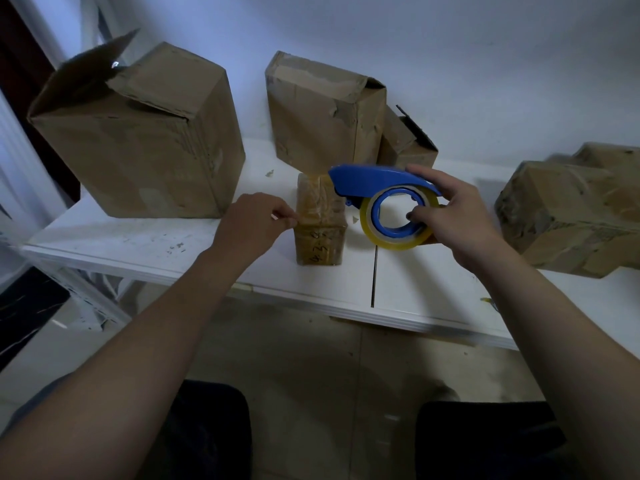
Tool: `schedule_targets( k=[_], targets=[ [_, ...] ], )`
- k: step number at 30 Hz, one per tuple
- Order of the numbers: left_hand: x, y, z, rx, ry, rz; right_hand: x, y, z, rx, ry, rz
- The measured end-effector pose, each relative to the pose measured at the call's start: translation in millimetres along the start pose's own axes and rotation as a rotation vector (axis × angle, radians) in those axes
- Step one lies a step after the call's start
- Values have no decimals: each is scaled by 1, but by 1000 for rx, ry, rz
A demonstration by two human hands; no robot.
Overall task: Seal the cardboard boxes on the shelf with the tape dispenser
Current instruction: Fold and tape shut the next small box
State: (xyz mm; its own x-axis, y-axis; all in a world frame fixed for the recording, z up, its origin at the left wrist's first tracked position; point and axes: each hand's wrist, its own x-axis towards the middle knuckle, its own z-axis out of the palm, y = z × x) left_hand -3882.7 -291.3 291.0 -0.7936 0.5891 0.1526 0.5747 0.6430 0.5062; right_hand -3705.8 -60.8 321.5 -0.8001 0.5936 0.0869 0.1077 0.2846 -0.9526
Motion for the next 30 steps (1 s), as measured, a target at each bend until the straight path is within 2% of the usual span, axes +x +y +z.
schedule_targets(
  k=[2, 3, 4, 5, 7, 8, 10, 14, 19, 23, 25, 27, 30],
  targets=[
    [-1, 7, -1, -31, 41, -15, 1, 0, 1, 1, -11, -33],
    [-2, 14, -2, -134, 57, -46, 1, 0, 1, 2, -16, -53],
    [-2, 20, -2, -332, 48, -119, 1, 0, 2, 5, -19, -72],
    [-3, 27, -3, -609, -21, -244, 2, 0, 2, 10, -21, -90],
    [-8, 40, -8, -1158, -296, -487, 2, -1, 4, 16, -18, -120],
    [-9, 41, -7, -1326, -425, -533, 2, -1, 4, 15, -16, -135],
    [-11, 40, -3, -1456, -605, -546, 3, -2, 6, 14, -15, -165],
    [-10, 41, -2, -1515, -695, -563, 4, -2, 6, 34, -12, -202],
    [-11, 40, -10, -1529, -655, -629, 5, 0, 4, 11, -13, -239],
    [-12, 38, -10, -1385, -550, -678, 7, 4, 3, -32, -20, -285],
    [-12, 36, -11, -1318, -506, -686, 7, 6, 3, -157, -27, -351],
    [-12, 35, -13, -1171, -443, -663, 8, 9, 1, -332, -55, -430],
    [-10, 31, -16, -937, -346, -598, 9, 14, -1, -409, -118, -491]
  ],
)
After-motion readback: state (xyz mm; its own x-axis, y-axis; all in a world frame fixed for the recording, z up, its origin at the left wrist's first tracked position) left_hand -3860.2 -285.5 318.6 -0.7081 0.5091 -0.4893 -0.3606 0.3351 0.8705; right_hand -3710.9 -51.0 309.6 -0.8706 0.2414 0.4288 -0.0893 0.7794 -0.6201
